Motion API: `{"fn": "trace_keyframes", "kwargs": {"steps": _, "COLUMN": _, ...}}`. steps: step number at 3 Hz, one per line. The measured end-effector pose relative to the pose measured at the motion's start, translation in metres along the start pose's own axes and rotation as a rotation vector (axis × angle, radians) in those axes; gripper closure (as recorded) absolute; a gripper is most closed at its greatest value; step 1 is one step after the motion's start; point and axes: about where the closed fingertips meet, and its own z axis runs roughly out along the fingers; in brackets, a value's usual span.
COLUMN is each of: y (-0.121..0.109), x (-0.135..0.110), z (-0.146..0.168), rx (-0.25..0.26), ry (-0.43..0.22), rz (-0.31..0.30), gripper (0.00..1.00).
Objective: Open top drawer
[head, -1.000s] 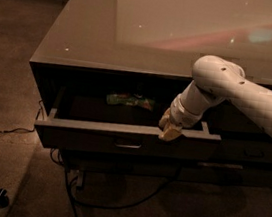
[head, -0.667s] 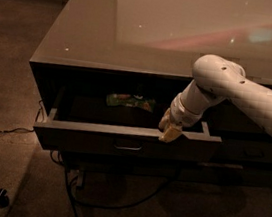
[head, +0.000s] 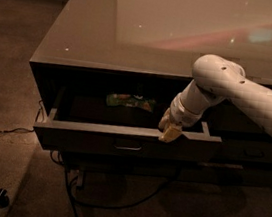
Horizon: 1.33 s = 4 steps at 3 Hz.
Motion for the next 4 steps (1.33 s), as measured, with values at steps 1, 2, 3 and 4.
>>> {"fn": "trace_keyframes", "kwargs": {"steps": 1, "y": 0.001, "x": 0.001, "z": 0.001, "rx": -0.003, "ry": 0.0, "rz": 0.002, "gripper": 0.12}}
{"fn": "trace_keyframes", "kwargs": {"steps": 2, "y": 0.018, "x": 0.01, "z": 0.011, "rx": -0.024, "ry": 0.021, "rz": 0.004, "gripper": 0.0}}
{"fn": "trace_keyframes", "kwargs": {"steps": 3, "y": 0.044, "x": 0.017, "z": 0.027, "rx": -0.062, "ry": 0.04, "rz": 0.007, "gripper": 0.0}}
{"fn": "trace_keyframes", "kwargs": {"steps": 4, "y": 0.07, "x": 0.021, "z": 0.035, "rx": -0.088, "ry": 0.065, "rz": 0.009, "gripper": 0.18}}
